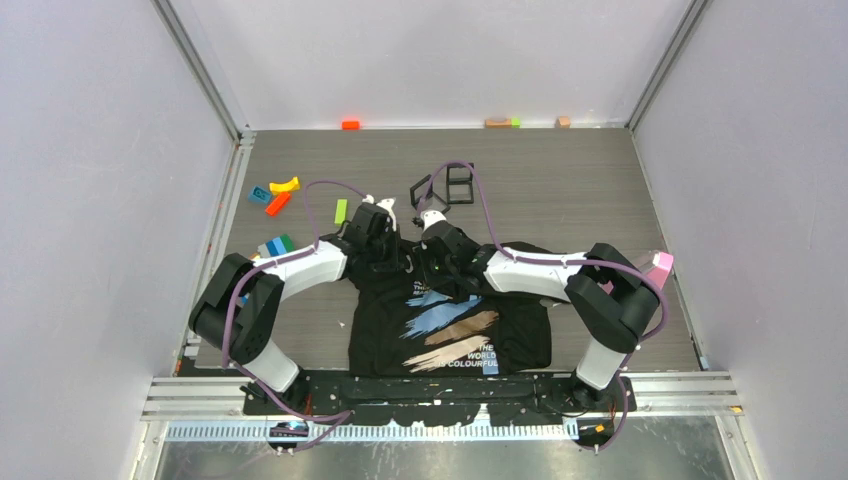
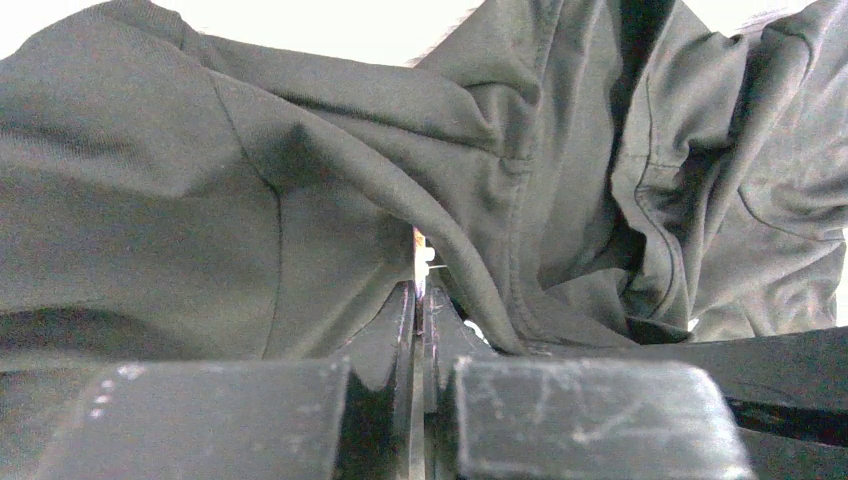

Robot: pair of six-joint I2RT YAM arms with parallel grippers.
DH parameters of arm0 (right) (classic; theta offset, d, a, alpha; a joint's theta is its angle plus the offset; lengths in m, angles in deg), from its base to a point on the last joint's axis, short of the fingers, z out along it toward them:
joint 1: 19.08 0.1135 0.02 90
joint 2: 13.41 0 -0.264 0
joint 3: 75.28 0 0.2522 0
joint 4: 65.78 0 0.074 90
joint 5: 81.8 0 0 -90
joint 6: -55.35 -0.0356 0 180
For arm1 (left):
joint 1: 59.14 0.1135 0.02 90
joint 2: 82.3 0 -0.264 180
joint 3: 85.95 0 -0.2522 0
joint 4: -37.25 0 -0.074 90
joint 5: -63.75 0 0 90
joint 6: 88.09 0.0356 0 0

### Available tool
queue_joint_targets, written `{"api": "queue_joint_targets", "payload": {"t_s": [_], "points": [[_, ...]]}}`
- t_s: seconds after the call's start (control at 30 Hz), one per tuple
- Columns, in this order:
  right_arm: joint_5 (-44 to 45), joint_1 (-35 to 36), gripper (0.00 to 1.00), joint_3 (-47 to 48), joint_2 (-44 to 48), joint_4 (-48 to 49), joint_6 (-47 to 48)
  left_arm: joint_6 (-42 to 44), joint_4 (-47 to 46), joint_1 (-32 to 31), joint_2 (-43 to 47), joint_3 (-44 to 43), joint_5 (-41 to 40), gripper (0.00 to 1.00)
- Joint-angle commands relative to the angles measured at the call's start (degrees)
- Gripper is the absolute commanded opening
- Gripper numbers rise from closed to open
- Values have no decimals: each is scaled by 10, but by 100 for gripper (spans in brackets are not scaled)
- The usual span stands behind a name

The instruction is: Pin the brooch onto the clothing

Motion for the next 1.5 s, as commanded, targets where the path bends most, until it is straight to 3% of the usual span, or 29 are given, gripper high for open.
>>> {"api": "queue_joint_targets", "payload": {"t_s": [0.0, 0.5, 1.47], "points": [[-8, 0, 1, 21, -8, 18, 7, -14, -44, -2, 8, -15, 4, 0], [-15, 0, 1, 17, -23, 21, 0, -58, -90, -2, 58, 16, 6, 0], [-49, -3, 1, -16, 16, 58, -25, -98, -90, 44, 182, 65, 39, 0]]}}
